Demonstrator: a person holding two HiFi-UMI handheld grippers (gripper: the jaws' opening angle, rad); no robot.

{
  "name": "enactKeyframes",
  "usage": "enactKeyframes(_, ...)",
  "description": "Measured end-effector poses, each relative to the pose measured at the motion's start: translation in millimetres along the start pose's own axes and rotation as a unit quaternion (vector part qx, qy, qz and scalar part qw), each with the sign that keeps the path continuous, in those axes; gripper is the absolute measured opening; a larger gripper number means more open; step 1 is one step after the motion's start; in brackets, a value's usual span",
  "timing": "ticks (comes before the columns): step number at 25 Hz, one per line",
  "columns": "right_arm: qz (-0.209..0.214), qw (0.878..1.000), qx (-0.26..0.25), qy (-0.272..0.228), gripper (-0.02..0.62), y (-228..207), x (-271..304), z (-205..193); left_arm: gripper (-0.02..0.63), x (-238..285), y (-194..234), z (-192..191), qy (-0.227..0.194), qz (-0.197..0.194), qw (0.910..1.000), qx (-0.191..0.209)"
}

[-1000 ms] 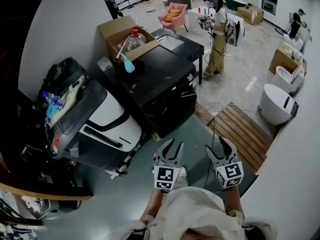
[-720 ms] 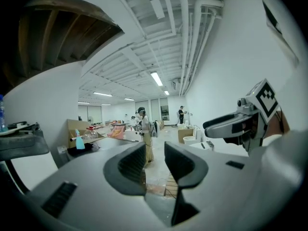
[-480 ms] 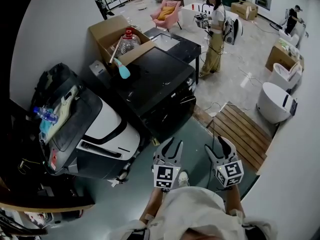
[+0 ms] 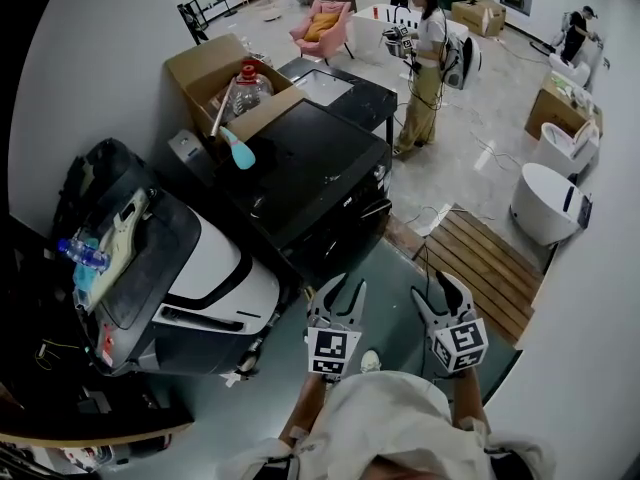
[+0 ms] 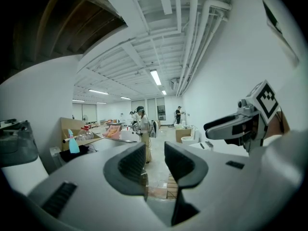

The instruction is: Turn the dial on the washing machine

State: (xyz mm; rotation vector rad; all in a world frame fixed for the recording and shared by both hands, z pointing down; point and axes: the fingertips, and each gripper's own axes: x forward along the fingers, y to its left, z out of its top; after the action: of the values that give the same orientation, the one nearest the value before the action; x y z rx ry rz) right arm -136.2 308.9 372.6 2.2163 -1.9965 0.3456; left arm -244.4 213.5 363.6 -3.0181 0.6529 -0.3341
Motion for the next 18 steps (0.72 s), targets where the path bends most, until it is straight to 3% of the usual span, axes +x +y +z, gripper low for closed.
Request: enactKeyframes(18,-0.035,0.999,-0.001,-0.006,0.253,-18,38,14,0.130,41,31,6,-0.011,-0.025,0.9996,0.002)
